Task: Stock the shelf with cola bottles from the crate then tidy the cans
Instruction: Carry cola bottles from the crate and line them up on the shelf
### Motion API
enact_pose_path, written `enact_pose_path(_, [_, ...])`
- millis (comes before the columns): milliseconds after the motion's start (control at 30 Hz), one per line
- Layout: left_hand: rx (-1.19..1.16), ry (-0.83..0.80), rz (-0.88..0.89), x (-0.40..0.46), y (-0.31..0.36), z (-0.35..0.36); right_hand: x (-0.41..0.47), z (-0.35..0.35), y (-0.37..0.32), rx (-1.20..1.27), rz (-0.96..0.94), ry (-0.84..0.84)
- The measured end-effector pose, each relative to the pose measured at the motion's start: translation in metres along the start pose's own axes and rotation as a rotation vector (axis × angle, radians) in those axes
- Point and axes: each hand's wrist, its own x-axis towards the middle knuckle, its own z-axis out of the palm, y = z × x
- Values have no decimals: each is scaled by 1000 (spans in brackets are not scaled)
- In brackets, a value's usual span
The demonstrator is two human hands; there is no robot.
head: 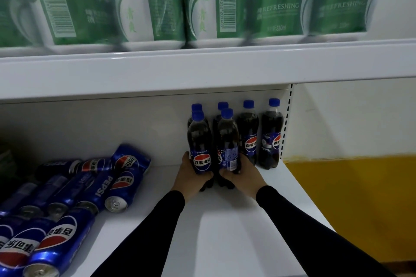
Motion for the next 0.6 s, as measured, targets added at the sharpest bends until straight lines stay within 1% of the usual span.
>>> enact_pose_path(100, [-53,51,-42,-6,14,-6,-6,-7,-7,20,-20,42])
enact_pose_path(167, [-64,136,-23,-15,29,-11,-11,-13,-16,50,-15,94])
enact_pose_path(233, [-95,237,62,-25,47,-16,-16,-22,-25,113,-4,167])
enact_pose_path(300, [-154,279,177,-37,68,-19,-23,-32,-36,145,-3,222])
enact_pose_path(367, [-196,260,273,-46,86,-16,-30,-43,-45,172,-18,255])
enact_pose_path(500, [-214,254,369,-54,111,6,-56,-69,-59,247,-13,352])
enact_pose_path(533, [-240,215,373,-55,117,14,-63,-75,-60,255,-19,375])
enact_pose_path(600, [-270,83,385,-62,130,38,-84,-92,-61,259,-25,435])
